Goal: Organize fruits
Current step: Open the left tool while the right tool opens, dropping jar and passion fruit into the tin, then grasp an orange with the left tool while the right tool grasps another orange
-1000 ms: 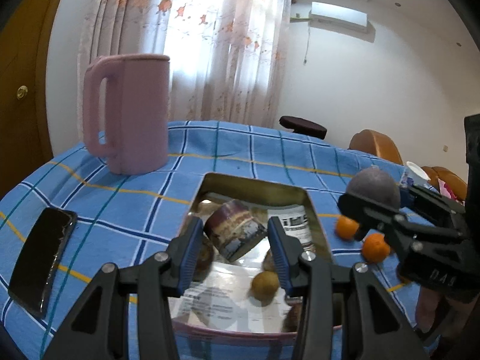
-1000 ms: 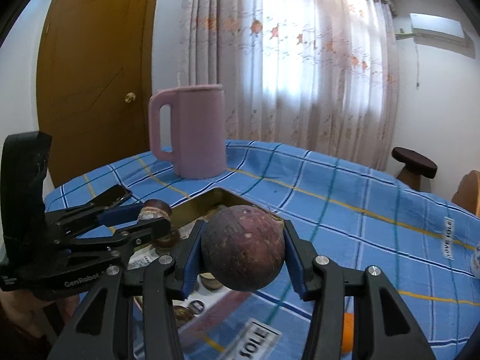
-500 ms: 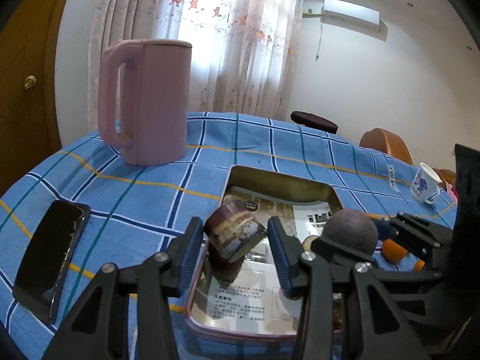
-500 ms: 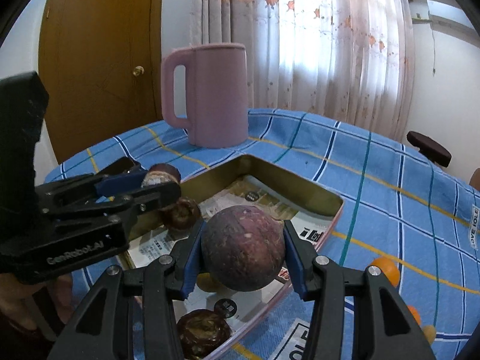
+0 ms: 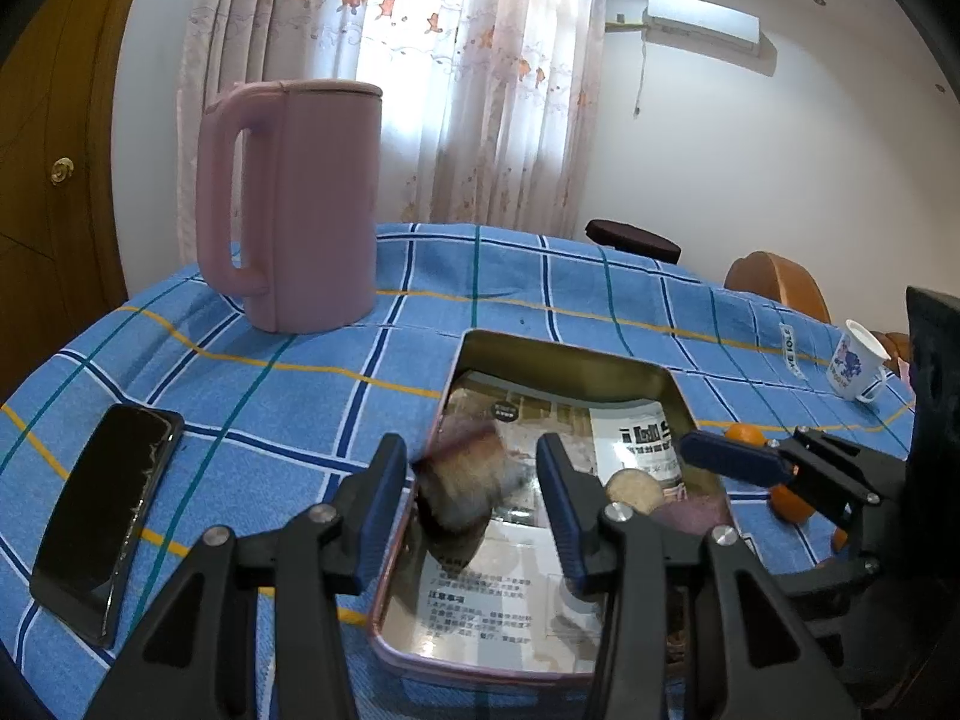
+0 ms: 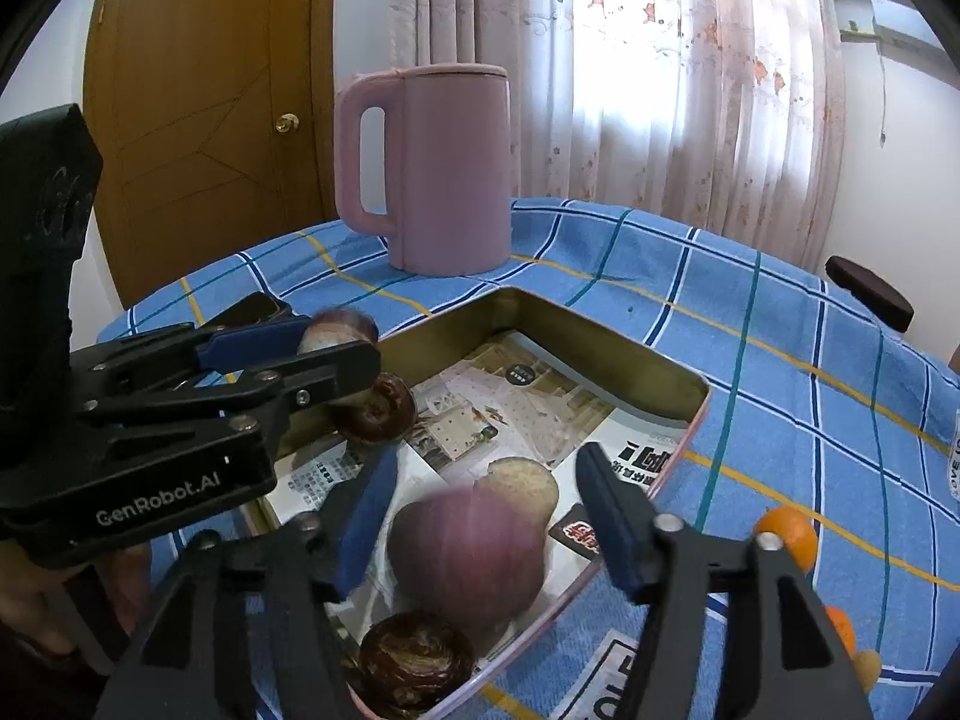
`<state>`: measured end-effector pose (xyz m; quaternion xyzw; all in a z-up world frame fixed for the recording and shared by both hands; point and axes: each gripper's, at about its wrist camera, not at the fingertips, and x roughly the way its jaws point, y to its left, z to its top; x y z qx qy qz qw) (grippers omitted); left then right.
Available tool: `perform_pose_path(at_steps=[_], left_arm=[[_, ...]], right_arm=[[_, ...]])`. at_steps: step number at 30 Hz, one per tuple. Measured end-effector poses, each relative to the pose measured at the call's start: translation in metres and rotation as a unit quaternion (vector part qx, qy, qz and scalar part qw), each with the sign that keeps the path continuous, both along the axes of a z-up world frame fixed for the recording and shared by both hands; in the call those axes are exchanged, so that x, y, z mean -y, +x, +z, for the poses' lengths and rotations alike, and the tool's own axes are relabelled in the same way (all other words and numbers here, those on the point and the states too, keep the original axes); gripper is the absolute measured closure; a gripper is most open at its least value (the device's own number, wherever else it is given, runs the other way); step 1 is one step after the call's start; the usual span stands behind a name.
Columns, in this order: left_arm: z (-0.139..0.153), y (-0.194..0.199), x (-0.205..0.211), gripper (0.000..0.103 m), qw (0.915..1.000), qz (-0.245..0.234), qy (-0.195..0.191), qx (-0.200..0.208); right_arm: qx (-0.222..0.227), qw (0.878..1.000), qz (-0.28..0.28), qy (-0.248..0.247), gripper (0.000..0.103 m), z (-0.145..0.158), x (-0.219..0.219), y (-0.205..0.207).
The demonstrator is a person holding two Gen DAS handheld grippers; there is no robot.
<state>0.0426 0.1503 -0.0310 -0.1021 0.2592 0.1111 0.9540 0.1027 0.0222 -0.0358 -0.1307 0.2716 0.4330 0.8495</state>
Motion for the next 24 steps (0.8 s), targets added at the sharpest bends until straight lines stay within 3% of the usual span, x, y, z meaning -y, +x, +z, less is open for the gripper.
perform_pose_path(at_steps=[3,8,11,15,20,24], left_arm=[[0.001,-0.002,0.001,0.041,1.0,0.006,0.005,0.004],[0.004,-0.009,0.004,0.029,0.9998,0.01,0.004,0.016],[0.01,-0.015,0.011,0.027,0.9996,0.0,0.006,0.029],[0.019,-0.018,0.025,0.012,0.999,-0.01,0.01,0.043],[0.023,-0.012,0.057,0.011,0.9979,-0.046,0.016,0.043],[0.022,-0.003,0.086,0.011,0.9961,-0.078,0.025,0.031]], right_arm=[[0.003,1.0,-0.006,0.006,0.039,0.001,0.005,-0.001],[0.004,0.999,-0.031,0.017,0.039,0.009,0.026,0.0],[0.016,0.999,-0.046,0.013,0.039,0.017,0.051,-0.005],[0.011,0.995,-0.101,0.01,0.039,0.019,0.111,-0.007],[0.0,0.985,-0.169,-0.022,0.039,0.0,0.176,-0.006],[-0.033,0.983,-0.178,-0.012,0.039,-0.007,0.198,0.002]])
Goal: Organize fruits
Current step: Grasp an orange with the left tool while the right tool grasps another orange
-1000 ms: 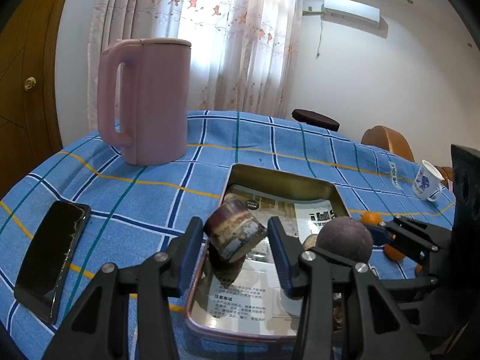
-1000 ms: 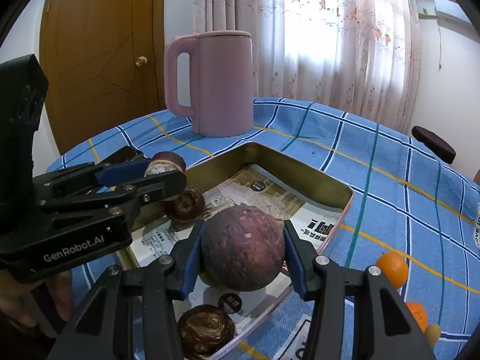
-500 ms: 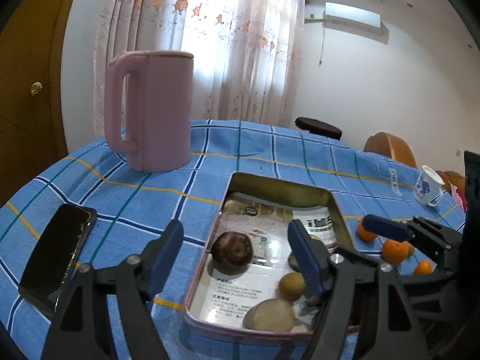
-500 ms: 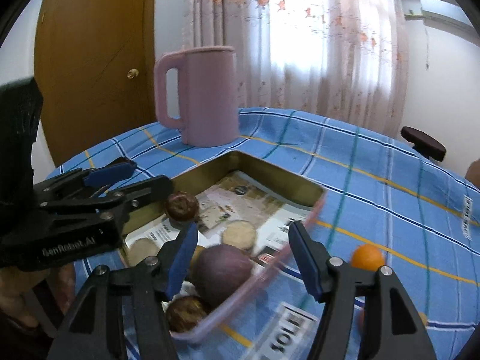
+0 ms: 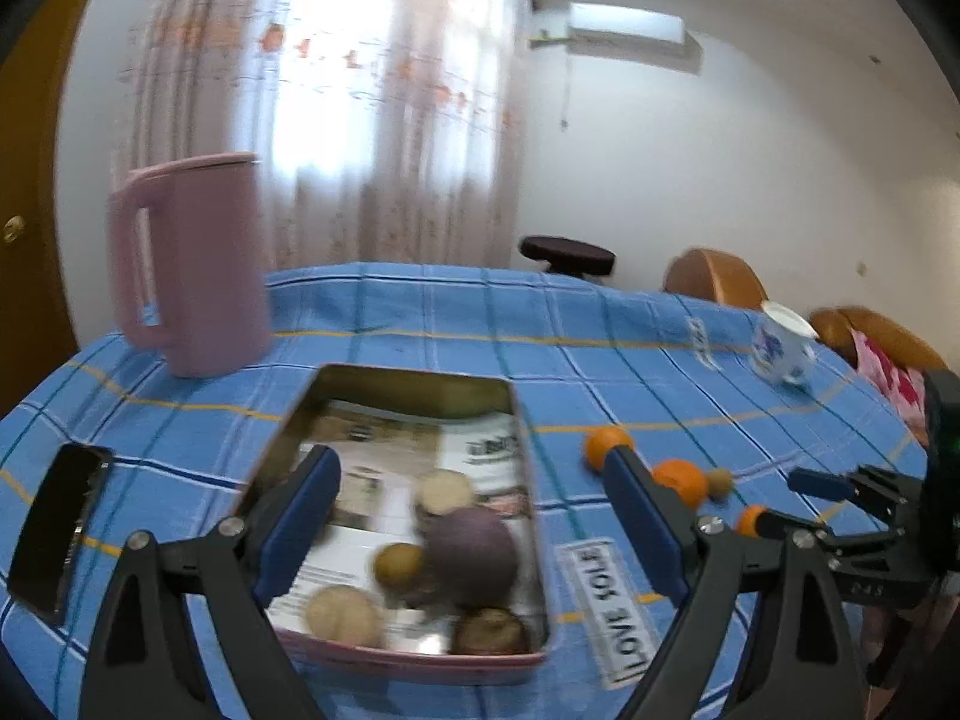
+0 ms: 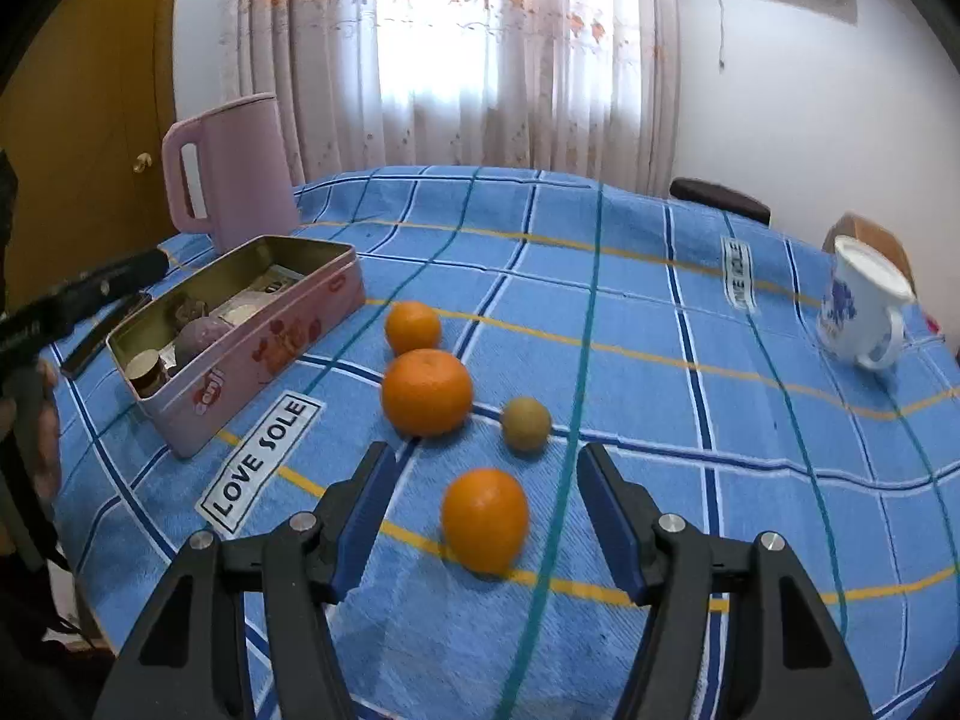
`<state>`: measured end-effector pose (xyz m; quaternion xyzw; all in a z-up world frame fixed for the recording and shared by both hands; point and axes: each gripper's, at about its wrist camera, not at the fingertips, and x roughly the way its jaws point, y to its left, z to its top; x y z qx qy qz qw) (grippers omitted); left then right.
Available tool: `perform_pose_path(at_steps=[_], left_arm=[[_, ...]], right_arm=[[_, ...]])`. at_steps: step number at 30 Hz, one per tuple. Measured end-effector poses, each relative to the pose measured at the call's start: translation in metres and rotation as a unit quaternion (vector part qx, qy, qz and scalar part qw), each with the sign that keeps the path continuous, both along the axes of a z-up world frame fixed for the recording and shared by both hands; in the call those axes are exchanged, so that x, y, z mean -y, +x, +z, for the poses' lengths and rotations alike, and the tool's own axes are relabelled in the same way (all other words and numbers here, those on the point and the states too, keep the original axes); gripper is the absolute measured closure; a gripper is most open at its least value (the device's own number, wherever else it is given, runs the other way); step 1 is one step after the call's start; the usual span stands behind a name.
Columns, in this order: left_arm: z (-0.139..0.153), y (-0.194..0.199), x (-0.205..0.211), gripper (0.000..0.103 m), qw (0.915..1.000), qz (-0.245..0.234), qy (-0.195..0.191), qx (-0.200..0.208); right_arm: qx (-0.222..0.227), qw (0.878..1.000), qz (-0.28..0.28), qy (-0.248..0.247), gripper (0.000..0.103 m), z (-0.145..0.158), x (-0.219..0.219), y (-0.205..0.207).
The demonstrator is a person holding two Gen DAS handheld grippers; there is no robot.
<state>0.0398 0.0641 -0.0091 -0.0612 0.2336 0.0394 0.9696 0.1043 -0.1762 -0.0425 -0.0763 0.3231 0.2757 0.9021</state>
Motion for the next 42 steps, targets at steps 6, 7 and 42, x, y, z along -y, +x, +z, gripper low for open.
perform_pose_path(at_steps=[6,7,42], left_arm=[[-0.001,0.01,0.033,0.011,0.9991,-0.031,0.024,-0.013],[-0.001,0.011,0.036,0.011,0.9989,-0.035,0.026,-0.015],[-0.052,0.112,0.113,0.054,0.9724,-0.148,-0.01,-0.18]], right_arm=[[-0.035,0.999,0.01,-0.007,0.05,-0.009,-0.002,0.006],[-0.044,0.999,0.012,-0.006,0.053,-0.013,-0.003,0.008],[-0.007,0.996,-0.087,-0.005,0.068,0.0,0.018,0.053]])
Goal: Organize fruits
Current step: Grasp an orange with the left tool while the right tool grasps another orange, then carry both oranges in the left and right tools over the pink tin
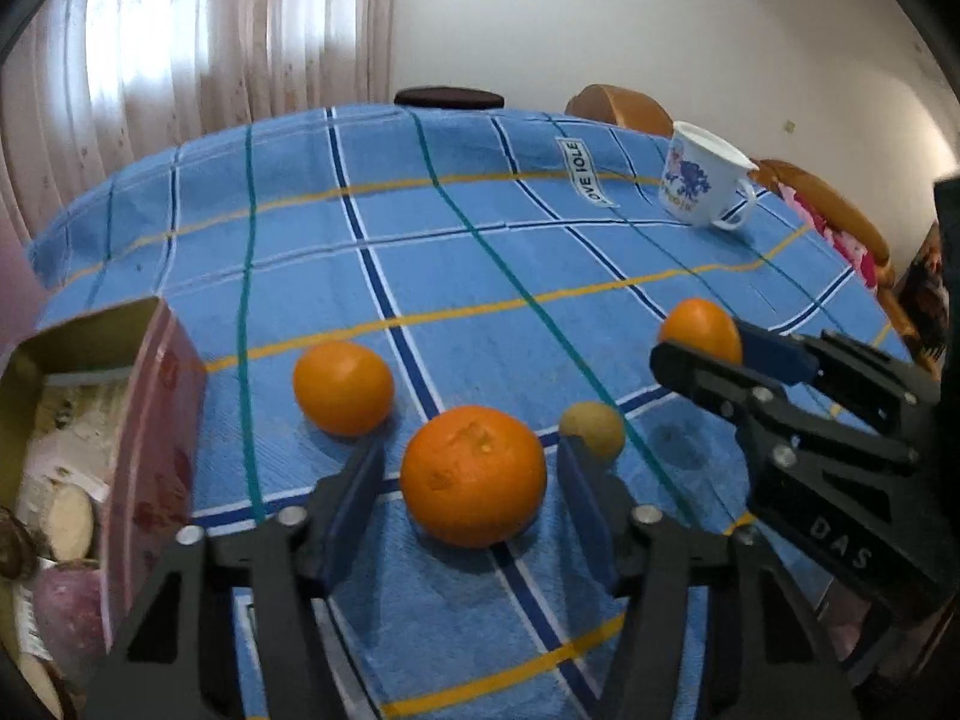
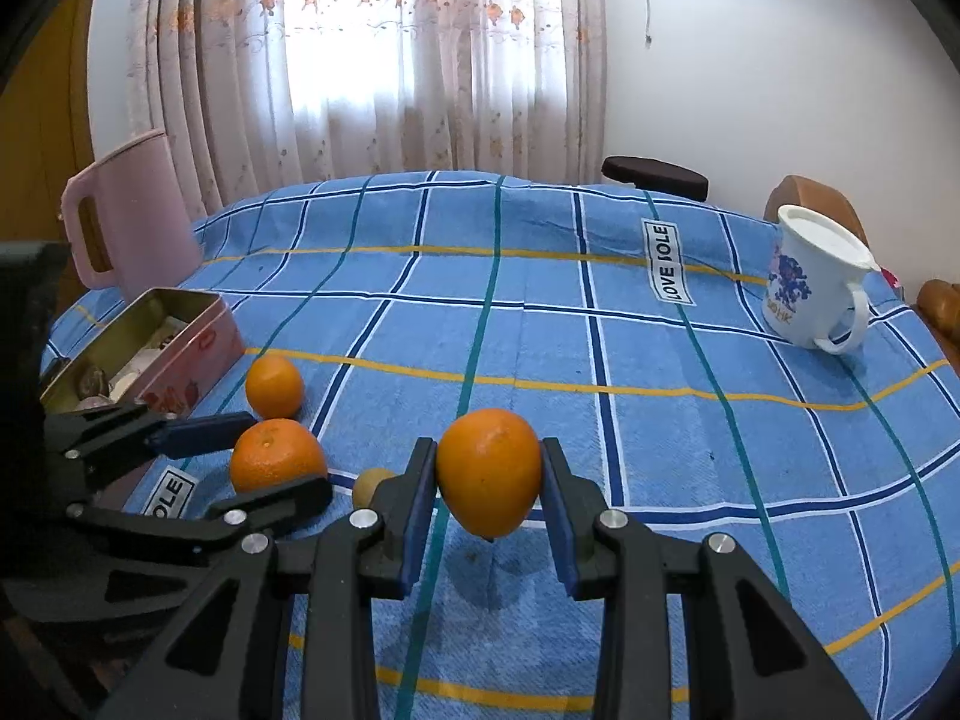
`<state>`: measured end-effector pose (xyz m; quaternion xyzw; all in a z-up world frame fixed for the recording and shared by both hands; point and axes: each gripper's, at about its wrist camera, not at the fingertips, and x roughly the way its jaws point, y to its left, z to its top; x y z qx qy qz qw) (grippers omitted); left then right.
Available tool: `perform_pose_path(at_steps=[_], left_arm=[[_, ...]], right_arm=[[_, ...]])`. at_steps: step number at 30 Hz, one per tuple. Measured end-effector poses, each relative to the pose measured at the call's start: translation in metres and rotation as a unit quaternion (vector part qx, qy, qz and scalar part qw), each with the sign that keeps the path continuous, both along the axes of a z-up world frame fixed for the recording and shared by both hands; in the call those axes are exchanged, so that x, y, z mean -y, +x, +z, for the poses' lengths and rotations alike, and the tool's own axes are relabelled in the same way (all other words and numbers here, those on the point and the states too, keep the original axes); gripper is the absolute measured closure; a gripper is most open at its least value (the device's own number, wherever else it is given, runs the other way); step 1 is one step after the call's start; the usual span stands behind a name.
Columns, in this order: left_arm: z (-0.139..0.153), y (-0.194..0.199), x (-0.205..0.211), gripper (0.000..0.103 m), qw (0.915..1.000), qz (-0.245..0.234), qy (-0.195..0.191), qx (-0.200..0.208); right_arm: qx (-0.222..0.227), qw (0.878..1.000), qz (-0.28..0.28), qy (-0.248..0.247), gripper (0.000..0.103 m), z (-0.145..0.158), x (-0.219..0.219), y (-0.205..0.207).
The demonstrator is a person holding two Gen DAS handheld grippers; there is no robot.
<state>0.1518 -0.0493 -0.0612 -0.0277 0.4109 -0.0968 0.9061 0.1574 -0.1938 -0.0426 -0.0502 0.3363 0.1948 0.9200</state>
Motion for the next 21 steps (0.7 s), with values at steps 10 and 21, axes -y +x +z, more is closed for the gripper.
perform_pose_path(at_steps=[10,21], left_arm=[[0.013,-0.015,-0.014,0.054,0.9981,0.025,-0.028,0.048],[0.028,-0.033,-0.011,0.054,0.9925,0.041,-0.001,0.115]], right_arm=[[0.022,0.999,0.01,0.022,0.068,0.005,0.006,-0.009],[0.048,0.997,0.039,0.047,0.068,0.012,0.007,-0.019]])
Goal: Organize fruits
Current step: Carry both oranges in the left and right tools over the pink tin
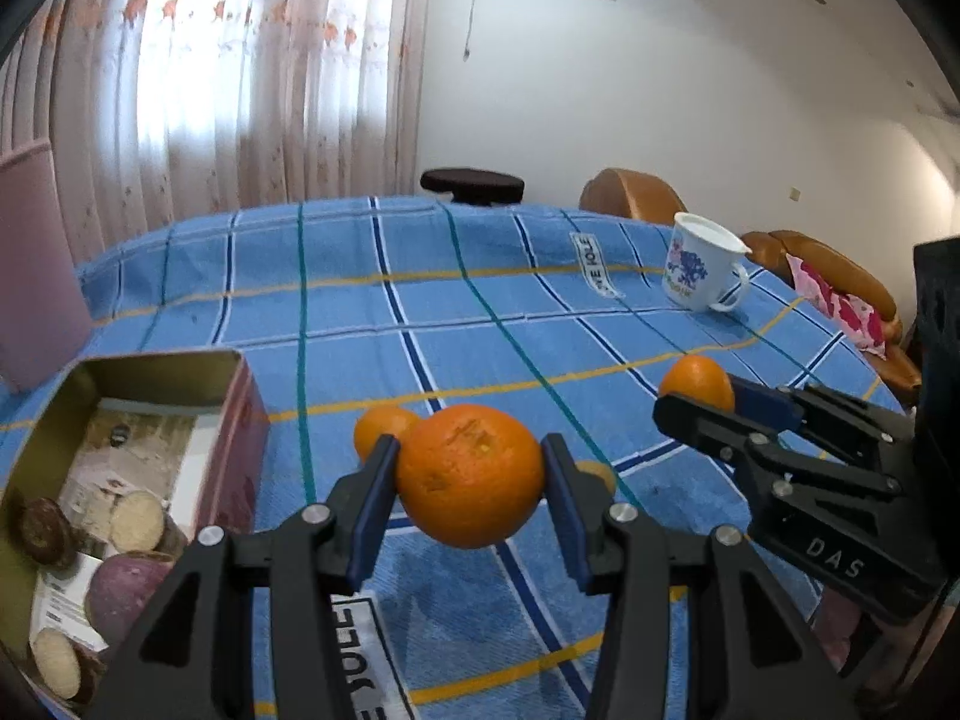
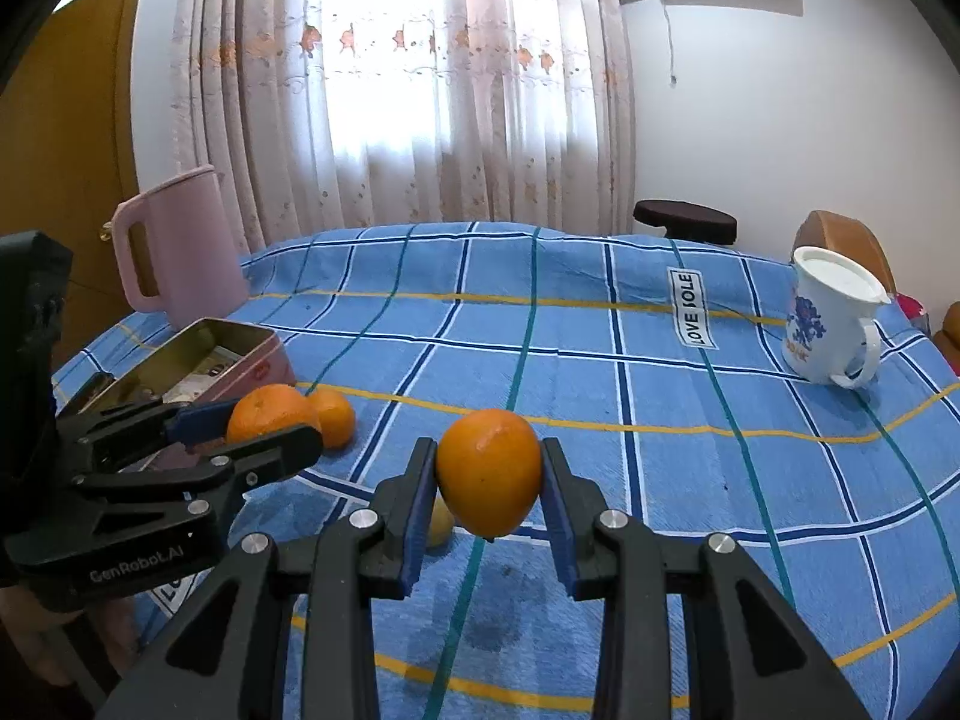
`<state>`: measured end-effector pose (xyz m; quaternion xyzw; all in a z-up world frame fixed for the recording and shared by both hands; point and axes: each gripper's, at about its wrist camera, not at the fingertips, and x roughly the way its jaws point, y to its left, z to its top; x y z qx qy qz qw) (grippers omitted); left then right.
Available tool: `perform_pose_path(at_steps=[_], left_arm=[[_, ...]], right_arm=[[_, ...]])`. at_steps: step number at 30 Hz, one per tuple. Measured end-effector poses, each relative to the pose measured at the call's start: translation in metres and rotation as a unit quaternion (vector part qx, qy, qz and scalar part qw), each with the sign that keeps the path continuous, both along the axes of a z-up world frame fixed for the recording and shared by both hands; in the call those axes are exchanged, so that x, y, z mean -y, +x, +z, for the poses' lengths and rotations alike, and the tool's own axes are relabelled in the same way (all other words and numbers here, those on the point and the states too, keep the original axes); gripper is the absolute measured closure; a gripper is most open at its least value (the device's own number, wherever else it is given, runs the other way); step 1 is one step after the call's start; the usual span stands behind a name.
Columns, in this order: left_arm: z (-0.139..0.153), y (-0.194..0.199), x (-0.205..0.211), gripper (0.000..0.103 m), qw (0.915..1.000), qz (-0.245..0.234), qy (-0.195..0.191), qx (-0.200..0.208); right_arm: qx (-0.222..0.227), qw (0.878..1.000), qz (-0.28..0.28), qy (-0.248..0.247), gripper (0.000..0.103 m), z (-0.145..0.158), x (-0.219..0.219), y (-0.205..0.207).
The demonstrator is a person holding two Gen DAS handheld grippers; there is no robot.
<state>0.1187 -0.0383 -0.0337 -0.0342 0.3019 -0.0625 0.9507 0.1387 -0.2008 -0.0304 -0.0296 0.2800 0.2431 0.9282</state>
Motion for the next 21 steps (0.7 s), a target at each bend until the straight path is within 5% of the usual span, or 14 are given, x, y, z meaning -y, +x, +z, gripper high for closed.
perform_pose_path(at_steps=[21], left_arm=[[0.012,-0.022,0.005,0.054,0.9971,0.025,0.03,0.066]], right_arm=[[0.051,0.998,0.015,0.022,0.068,0.009,0.005,-0.018]])
